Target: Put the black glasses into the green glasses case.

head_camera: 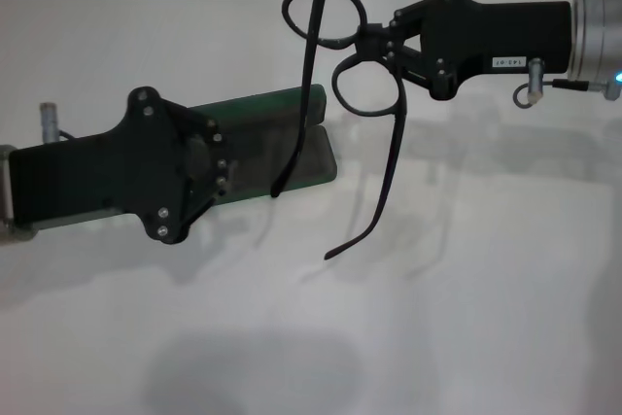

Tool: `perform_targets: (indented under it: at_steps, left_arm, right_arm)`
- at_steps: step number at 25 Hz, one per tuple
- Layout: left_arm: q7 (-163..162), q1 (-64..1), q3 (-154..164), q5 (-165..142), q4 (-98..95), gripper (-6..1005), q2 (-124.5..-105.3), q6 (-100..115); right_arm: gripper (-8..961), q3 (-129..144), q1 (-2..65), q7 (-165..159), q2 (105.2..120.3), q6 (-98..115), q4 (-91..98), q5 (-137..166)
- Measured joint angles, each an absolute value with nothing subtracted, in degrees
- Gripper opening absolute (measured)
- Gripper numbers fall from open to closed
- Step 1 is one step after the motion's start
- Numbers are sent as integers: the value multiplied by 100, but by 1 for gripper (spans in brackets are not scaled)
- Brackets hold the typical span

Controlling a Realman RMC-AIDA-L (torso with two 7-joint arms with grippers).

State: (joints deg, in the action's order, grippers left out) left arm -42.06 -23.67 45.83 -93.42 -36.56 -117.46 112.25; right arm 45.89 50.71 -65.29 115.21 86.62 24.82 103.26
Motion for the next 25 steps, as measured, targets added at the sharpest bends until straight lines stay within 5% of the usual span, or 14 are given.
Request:
perform_targets:
  at_steps: [25]
  left_arm:
    - [-4205, -2908, 5036, -9167, -3712, 3, -11851, 11543]
  right_arm:
    - [51, 4780, 5168, -6551, 11531, 9267, 2363, 10325]
